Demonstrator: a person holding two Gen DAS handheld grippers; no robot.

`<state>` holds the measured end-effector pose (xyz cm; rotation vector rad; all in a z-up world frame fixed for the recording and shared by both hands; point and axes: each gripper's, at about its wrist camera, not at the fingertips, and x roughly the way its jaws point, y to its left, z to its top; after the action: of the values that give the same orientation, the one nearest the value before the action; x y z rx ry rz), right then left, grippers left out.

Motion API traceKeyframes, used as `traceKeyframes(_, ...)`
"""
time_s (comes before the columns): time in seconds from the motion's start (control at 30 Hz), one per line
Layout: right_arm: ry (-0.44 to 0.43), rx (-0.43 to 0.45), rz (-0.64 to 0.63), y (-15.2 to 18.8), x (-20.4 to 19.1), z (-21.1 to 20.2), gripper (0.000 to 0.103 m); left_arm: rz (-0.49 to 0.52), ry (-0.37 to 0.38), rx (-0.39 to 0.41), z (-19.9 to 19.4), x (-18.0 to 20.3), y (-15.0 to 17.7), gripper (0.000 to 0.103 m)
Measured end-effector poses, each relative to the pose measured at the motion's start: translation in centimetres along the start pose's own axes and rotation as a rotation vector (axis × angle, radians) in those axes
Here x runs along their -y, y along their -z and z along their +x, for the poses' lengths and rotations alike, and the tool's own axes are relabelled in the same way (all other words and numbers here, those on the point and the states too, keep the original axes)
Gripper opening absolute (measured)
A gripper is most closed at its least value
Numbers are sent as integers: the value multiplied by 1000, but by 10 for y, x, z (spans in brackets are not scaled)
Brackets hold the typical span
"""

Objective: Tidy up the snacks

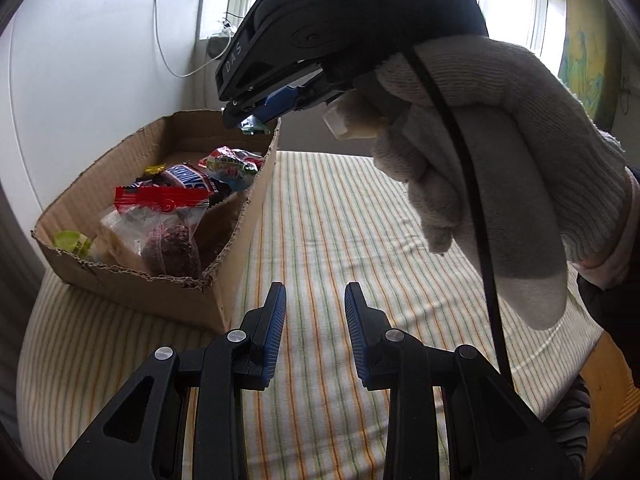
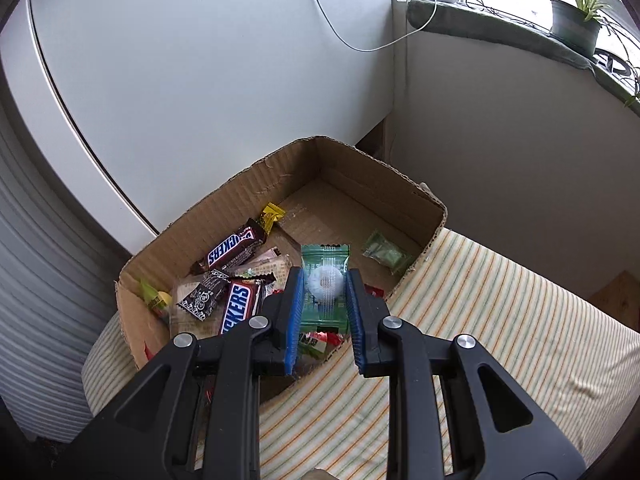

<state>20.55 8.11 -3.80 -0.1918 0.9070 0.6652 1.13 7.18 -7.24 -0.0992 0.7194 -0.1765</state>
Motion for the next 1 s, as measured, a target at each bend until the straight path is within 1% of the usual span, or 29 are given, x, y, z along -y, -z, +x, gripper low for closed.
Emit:
traceKeyframes(0.2,2,-15,-18,-6,-5,14,22,-7,1,-1,0,-4,0,29)
traceKeyframes(0.4,1,-16,-31,-8,-9,20,24,-11,-3,-5,0,-5,0,29)
traceKeyframes(0.43,5,-16,-33,-8,-9,18,25,-11,-2,-6,0,-5,0,29)
traceKeyframes(0.67,0,-11,-30,-5,-8,10,25,-2,-7,1,-3,-1,0,29)
traceKeyframes(0.9,3,9,-30,3,-6,-8,25,-17,-23,10,-9,-3,2,29)
traceKeyframes(1.0,21,25,-49,8,-7,-19,25,-23,-26,24,-14,-2,2,29)
